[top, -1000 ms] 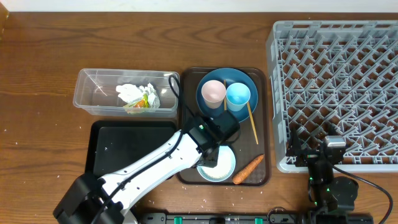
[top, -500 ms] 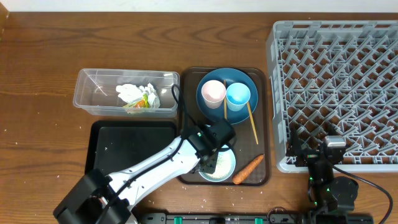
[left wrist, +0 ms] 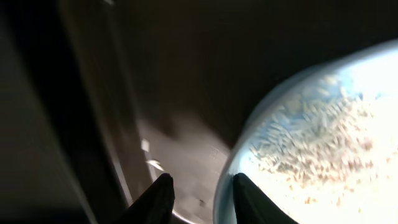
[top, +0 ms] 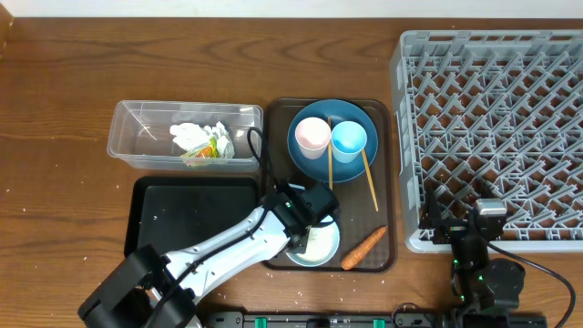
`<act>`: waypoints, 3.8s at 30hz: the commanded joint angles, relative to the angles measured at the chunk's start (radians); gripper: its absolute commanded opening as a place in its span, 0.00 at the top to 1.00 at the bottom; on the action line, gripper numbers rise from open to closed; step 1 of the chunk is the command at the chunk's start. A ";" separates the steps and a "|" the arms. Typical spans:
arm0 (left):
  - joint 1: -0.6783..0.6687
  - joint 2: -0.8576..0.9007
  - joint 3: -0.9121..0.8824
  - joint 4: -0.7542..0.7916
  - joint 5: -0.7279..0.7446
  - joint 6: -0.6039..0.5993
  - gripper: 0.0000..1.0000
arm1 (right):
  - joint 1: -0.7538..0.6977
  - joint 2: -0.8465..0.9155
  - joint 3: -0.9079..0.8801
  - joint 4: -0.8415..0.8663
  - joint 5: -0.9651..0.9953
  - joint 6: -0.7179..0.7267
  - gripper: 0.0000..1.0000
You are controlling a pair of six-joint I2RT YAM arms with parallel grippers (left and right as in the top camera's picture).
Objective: Sort waste into correct bins and load items into the dishwasher rack
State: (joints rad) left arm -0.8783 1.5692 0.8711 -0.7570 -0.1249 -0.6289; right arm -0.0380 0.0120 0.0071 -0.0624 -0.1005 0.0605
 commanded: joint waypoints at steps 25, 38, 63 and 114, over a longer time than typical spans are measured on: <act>-0.002 -0.060 0.231 -0.109 0.150 0.015 0.66 | -0.004 -0.005 -0.002 -0.002 -0.001 0.002 0.01; -0.168 -0.059 0.171 -0.064 0.131 0.014 0.66 | -0.004 -0.005 -0.002 -0.002 -0.001 0.002 0.01; -0.190 0.080 0.166 0.012 0.068 -0.008 0.66 | -0.004 -0.005 -0.002 -0.002 -0.001 0.002 0.01; -0.189 -0.189 0.169 -0.156 -0.312 -0.027 0.94 | -0.004 -0.005 -0.002 -0.002 -0.001 0.002 0.01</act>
State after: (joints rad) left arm -1.0641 1.4151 1.0454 -0.8864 -0.2451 -0.6323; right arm -0.0380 0.0120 0.0071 -0.0624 -0.1005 0.0605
